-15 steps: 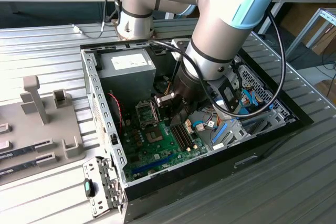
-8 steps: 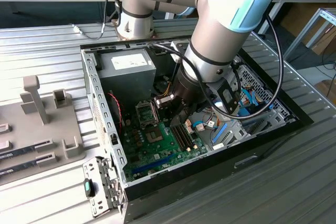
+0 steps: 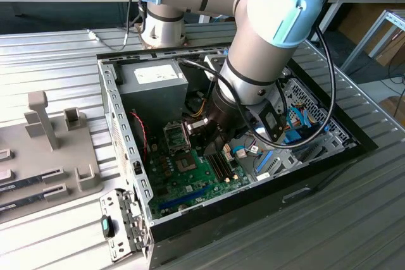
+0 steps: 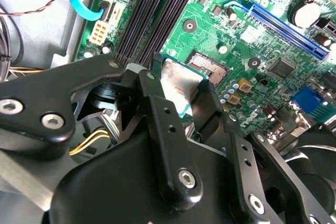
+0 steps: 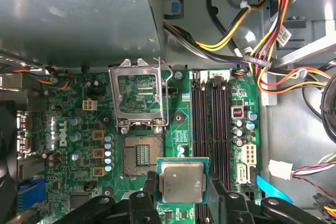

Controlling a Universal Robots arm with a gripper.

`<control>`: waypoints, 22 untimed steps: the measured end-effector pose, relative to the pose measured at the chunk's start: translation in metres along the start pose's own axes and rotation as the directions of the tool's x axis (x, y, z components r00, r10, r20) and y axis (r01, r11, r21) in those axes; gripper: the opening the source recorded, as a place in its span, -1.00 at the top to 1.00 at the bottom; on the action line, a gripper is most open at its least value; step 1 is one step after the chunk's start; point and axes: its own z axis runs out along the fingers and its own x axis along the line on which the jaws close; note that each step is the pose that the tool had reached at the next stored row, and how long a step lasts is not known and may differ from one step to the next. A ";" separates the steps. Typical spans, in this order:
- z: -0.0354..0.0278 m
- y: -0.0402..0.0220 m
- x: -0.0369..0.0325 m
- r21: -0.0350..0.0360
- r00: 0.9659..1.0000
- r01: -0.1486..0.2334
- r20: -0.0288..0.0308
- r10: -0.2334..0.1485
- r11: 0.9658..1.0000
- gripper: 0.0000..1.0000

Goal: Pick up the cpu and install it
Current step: 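Place the cpu into insertion slot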

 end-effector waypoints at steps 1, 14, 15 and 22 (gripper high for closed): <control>0.0018 -0.0001 -0.0001 0.000 1.000 0.000 0.000 0.000 1.000 0.05; 0.0105 -0.0005 -0.0004 0.000 1.000 0.000 0.000 0.000 1.000 0.05; 0.0110 -0.0005 -0.0004 0.000 1.000 0.000 0.000 0.000 1.000 0.05; 0.0150 -0.0006 -0.0006 0.000 1.000 0.000 0.000 0.000 1.000 0.05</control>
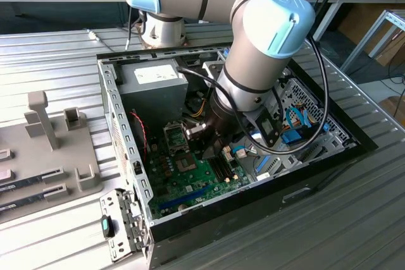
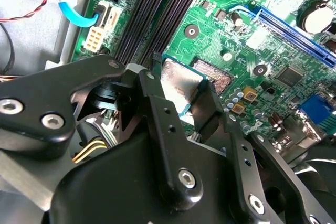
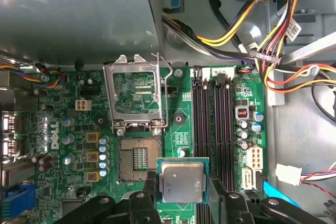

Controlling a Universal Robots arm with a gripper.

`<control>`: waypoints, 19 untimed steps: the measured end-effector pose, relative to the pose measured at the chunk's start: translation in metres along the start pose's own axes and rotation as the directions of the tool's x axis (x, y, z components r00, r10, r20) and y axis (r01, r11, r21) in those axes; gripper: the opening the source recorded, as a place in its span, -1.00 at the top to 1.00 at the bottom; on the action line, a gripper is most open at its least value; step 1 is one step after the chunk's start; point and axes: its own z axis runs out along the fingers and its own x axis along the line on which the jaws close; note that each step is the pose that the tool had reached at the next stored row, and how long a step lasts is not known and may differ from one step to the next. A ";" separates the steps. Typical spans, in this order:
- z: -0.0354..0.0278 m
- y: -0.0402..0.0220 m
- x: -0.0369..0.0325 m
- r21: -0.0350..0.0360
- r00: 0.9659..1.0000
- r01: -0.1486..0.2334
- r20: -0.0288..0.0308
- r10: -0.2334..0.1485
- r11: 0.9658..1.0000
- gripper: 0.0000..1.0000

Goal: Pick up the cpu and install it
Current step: 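Place the cpu into insertion slot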

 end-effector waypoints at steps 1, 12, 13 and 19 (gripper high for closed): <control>0.0006 0.0000 0.0000 0.000 1.000 0.000 0.000 0.000 1.000 0.05; 0.0071 -0.0003 -0.0003 0.000 1.000 0.000 0.000 0.000 1.000 0.05; 0.0079 -0.0003 -0.0003 0.000 1.000 0.000 0.000 0.000 1.000 0.05; 0.0113 -0.0005 -0.0004 0.000 1.000 0.000 0.000 0.000 1.000 0.05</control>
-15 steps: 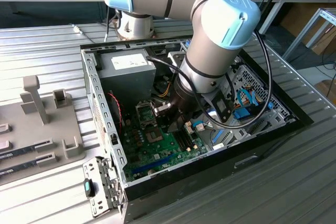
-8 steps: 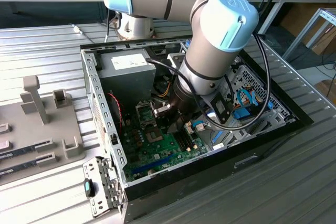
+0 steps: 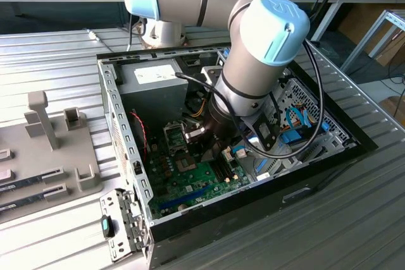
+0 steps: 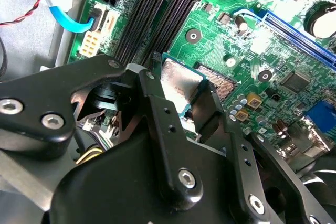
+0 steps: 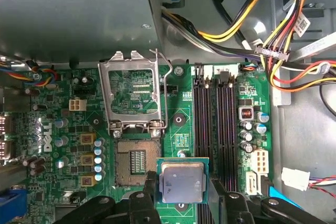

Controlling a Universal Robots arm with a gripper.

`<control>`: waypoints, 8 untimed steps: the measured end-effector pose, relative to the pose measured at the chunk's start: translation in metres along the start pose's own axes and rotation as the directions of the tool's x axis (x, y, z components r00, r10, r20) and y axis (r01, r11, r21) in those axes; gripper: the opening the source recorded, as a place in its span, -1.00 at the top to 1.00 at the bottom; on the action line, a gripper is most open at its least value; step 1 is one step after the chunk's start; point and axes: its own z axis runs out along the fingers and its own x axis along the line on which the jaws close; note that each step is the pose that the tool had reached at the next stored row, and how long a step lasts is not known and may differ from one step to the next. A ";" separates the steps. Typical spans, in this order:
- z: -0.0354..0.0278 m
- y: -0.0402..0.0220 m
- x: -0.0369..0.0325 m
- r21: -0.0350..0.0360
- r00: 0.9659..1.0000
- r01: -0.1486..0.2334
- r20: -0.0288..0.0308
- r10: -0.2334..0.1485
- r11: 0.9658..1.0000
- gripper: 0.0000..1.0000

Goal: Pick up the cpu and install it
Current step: 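Place the cpu into insertion slot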

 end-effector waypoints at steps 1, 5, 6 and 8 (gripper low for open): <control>0.0004 0.0000 0.0000 0.000 1.000 0.000 0.000 0.000 1.000 0.05; 0.0031 -0.0001 -0.0001 0.000 1.000 0.000 0.000 0.000 1.000 0.05; 0.0041 -0.0002 -0.0001 0.000 1.000 0.000 0.000 0.000 1.000 0.05; 0.0051 -0.0002 -0.0002 0.000 1.000 0.000 0.000 0.000 1.000 0.05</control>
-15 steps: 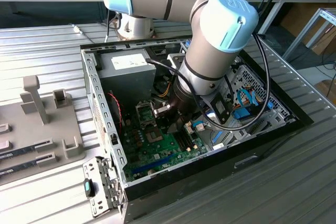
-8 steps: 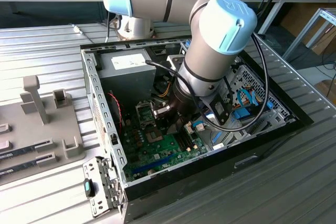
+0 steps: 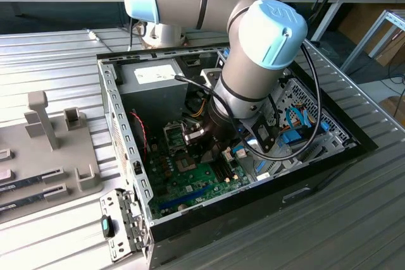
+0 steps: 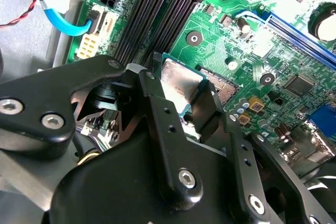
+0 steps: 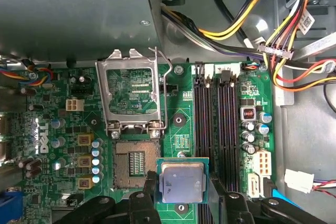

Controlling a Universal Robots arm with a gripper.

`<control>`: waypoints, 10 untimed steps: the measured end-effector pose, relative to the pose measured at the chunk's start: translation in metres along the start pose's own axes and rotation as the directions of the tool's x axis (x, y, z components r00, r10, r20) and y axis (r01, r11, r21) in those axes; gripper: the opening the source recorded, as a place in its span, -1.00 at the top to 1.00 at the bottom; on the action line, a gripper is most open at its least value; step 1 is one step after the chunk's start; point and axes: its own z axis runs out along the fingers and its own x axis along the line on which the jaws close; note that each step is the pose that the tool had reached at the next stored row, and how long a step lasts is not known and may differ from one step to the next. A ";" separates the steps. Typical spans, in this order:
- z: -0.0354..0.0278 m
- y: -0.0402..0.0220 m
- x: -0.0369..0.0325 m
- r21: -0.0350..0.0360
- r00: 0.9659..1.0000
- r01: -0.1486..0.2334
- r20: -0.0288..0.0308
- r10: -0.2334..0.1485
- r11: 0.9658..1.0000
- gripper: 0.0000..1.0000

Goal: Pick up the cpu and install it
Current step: 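Place the cpu into insertion slot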

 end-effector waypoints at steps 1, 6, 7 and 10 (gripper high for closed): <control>0.0005 0.0000 0.0000 0.000 1.000 0.000 0.000 0.000 1.000 0.05; 0.0035 -0.0001 -0.0001 0.000 1.000 0.000 0.000 0.000 1.000 0.05; 0.0041 -0.0002 -0.0002 0.000 1.000 0.000 0.000 0.000 1.000 0.05; 0.0065 -0.0003 -0.0003 0.000 1.000 0.000 0.000 0.000 1.000 0.05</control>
